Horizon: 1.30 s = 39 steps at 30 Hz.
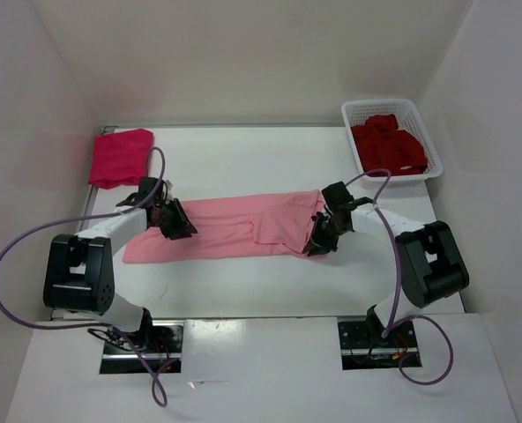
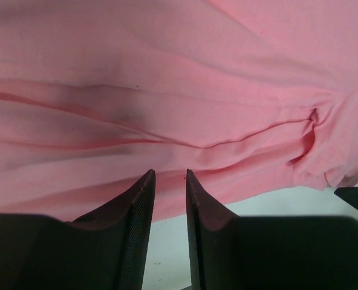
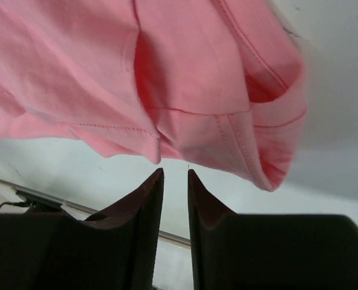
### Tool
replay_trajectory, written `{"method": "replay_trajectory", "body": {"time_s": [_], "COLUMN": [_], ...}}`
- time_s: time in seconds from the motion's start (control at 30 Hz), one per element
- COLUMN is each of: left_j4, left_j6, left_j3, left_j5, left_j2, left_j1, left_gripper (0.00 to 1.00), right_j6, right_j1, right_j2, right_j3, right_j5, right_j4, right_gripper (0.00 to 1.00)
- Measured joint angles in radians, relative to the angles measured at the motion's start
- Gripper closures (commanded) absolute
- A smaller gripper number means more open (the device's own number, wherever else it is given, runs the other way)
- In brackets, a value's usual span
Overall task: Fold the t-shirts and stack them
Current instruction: Fold the other side of the tshirt into a rectangle, then rotate the tshirt 90 degrees
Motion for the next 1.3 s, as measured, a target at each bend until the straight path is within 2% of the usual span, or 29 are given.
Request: {"method": "replay_trajectory", "body": {"time_s": [0.03,0.07,0.13,0.23,0.27,0.33,0.43,0.53,0.63,0.87,1.17,1.3], "left_j4": [-0.005,-0.015,-0.031,-0.058,-0.063,-0.061,-0.033,-0.002,0.01,0.004,-0.048,-0.074], "left_j6": [0.002,0.006,0.02,0.028,0.029,0.035,0.023,0.01,-0.008,-0.01,-0.008,-0.008], "left_j3": [0.0,0.001,0.003,0.02,0.033,0.06,0.081,0.083,0.064,-0.047,-0.053,-0.053], "left_j5": [-0.006,-0.011,-0.019,-0.024,-0.028,-0.029,-0.011,0.02,0.034,0.061,0.018,-0.004], "left_j2": [-0.003,-0.006,-0.02,-0.048,-0.054,-0.055,-0.031,0.024,0.065,0.069,0.026,-0.026], "left_j1": [0.0,0.0,0.0,-0.008,-0.018,-0.06,-0.148,-0.213,-0.222,-0.099,-0.015,0.019], "left_gripper": [0.64,0.64,0.64,0.63,0.63,0.63,0.63,0.63,0.63,0.61,0.55,0.53], "right_j6": [-0.002,-0.004,-0.008,-0.023,-0.026,-0.02,-0.002,0.01,0.016,0.032,0.015,-0.014], "right_j1": [0.0,0.0,0.0,-0.008,-0.01,-0.014,-0.016,-0.016,-0.016,-0.031,-0.06,-0.066], "right_j2": [0.002,0.002,0.001,-0.005,-0.007,-0.008,0.011,0.09,0.213,0.301,0.332,0.363], "right_j3": [0.0,0.001,0.012,0.061,0.083,0.129,0.153,0.174,0.197,0.248,0.336,0.426], "right_j5": [0.005,0.015,0.034,0.05,0.052,0.05,0.04,0.037,0.05,0.081,0.229,0.254], "right_j4": [-0.01,-0.016,-0.035,-0.06,-0.059,-0.039,0.035,0.104,0.152,0.173,0.155,0.131], "right_gripper": [0.68,0.6,0.58,0.77,0.89,0.96,1.0,1.0,1.0,1.0,1.0,0.91]}}
